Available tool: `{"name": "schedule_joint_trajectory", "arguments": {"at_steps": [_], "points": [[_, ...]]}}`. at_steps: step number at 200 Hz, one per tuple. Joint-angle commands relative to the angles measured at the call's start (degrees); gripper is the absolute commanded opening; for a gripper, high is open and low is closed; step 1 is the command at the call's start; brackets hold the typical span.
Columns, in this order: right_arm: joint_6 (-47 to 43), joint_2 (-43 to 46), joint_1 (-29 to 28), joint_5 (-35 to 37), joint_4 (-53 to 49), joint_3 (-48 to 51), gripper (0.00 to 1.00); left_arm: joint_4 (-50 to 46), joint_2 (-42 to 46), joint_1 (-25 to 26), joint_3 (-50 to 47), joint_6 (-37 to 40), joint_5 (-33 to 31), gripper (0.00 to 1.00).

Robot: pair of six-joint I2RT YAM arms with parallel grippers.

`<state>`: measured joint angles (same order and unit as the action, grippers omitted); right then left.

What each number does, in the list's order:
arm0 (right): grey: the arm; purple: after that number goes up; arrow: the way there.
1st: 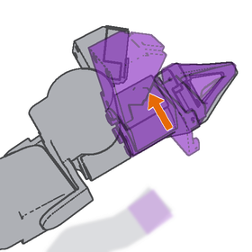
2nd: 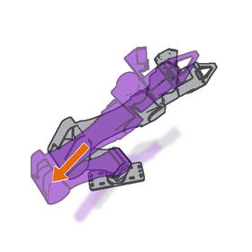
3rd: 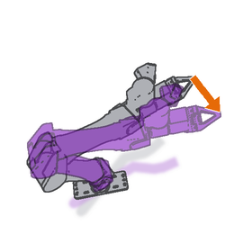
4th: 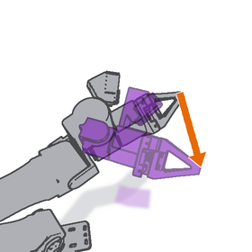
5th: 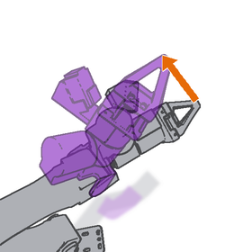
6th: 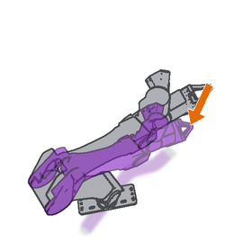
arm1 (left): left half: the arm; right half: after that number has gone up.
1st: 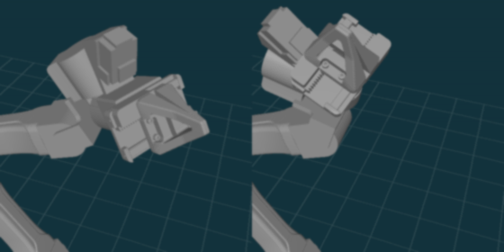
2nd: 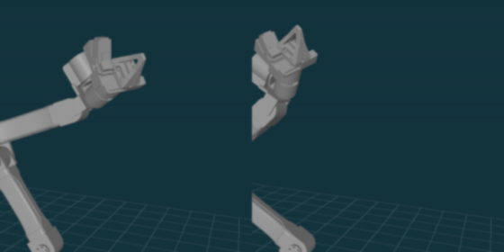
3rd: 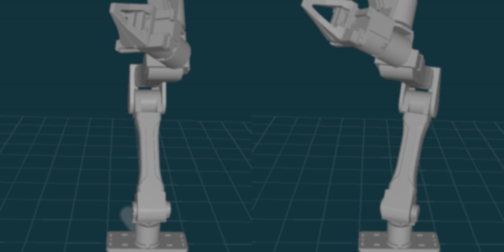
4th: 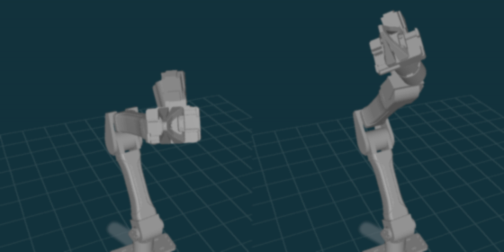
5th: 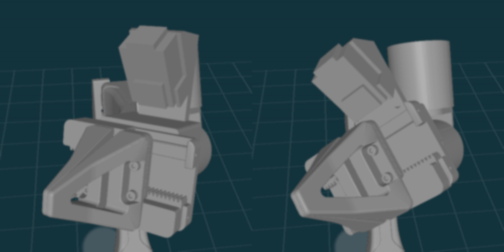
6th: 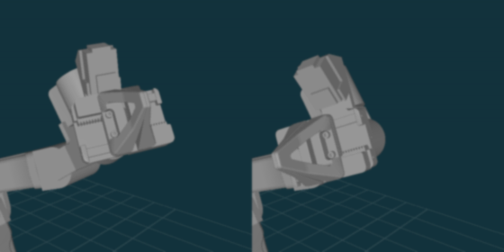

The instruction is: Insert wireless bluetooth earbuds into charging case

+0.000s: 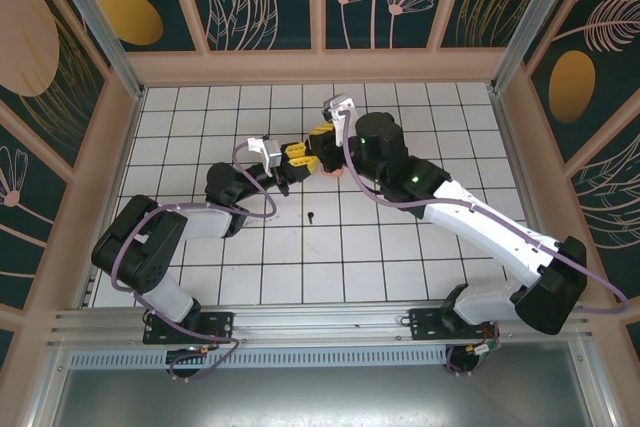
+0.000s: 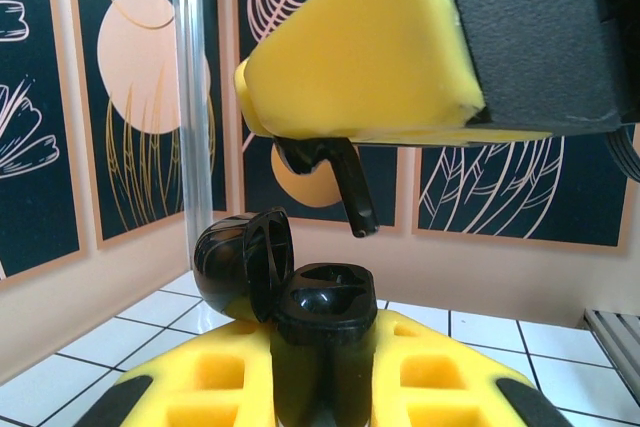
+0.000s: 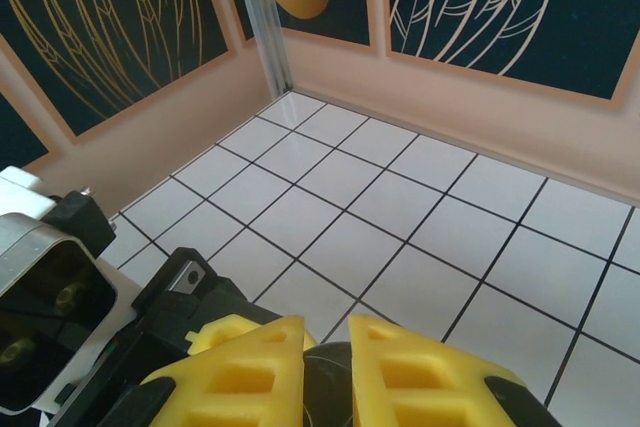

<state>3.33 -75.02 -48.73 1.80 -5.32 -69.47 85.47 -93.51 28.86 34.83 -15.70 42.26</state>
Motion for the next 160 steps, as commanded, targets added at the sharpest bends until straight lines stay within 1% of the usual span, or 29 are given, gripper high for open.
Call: {"name": "schedule_joint_trajectory", "arguments": {"at_steps": [1, 79, 143, 147, 160], "points": [[0.09, 0.76, -0.56, -0.71, 2.31, 0.99, 0.16, 2.51, 0.16, 0.41, 1.39, -0.82, 1.33, 0.00], [-0.26, -0.12, -0.58, 1.08, 1.82, 2.57, 0.16, 1.85, 1.45, 0.41, 1.73, -0.81, 2.04, 0.00], [-2.23, 0.15, -1.61, -0.73, 0.95, 4.75, 0.15, 0.40, 2.02, 0.41, 2.53, -0.55, 1.90, 0.00], [-2.35, 0.14, -1.67, -2.25, 0.91, 4.90, 0.15, 0.40, 2.02, 0.38, 2.61, -0.62, 1.91, 0.00], [-2.53, -0.11, -2.17, -3.12, 0.57, 5.22, 0.15, 0.35, 2.11, 0.41, 2.70, -0.89, 1.77, 0.00]]}}
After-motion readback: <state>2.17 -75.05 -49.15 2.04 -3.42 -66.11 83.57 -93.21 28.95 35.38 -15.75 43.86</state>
